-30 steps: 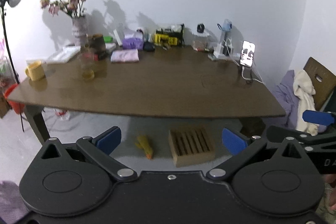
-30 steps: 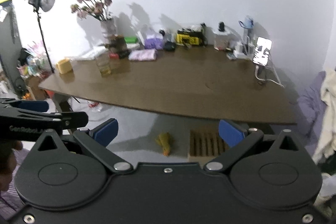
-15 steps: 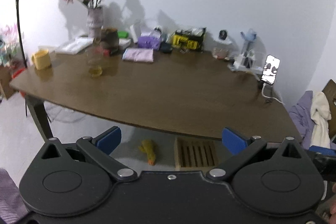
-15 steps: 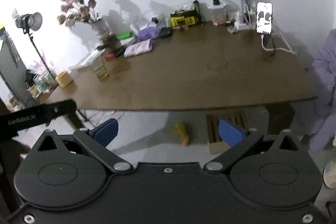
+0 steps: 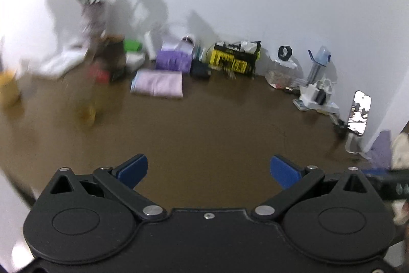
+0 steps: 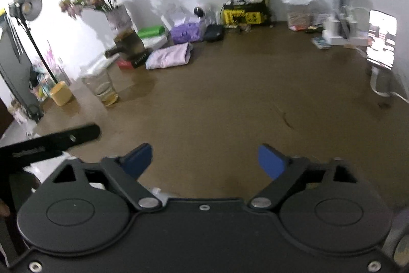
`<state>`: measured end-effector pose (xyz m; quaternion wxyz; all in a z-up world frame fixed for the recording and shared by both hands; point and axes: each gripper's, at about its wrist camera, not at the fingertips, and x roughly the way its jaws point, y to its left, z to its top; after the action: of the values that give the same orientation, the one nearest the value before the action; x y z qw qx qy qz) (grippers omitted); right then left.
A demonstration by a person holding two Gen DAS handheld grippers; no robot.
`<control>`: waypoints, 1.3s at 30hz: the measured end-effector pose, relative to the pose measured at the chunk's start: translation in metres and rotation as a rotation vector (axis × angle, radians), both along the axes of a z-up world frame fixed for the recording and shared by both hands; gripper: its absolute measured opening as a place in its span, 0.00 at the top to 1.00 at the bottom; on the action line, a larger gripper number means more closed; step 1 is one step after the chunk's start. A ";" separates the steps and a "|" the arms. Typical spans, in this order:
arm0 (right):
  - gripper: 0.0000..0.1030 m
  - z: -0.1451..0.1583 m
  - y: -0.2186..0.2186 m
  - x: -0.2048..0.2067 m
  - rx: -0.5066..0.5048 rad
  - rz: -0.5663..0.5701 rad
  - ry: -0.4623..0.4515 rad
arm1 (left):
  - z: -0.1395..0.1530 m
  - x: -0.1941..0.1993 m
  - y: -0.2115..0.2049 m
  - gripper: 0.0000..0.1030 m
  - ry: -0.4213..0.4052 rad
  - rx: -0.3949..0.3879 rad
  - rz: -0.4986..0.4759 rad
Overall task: Fold clothes
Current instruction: 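Move both grippers toward the pink garment on the table, then grasp the folded pink garment with the left gripper and lift it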
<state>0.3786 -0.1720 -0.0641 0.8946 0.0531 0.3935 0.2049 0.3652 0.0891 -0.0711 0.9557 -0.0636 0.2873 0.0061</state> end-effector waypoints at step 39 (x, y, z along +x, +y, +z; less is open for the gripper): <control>0.39 -0.083 0.038 0.303 0.015 0.203 0.171 | -0.103 0.162 -0.012 0.92 0.290 -0.177 -0.082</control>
<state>0.6816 -0.1343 -0.1469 0.8319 0.0370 0.4703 0.2922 0.5268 0.0767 -0.1739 0.8944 -0.1341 0.4238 -0.0492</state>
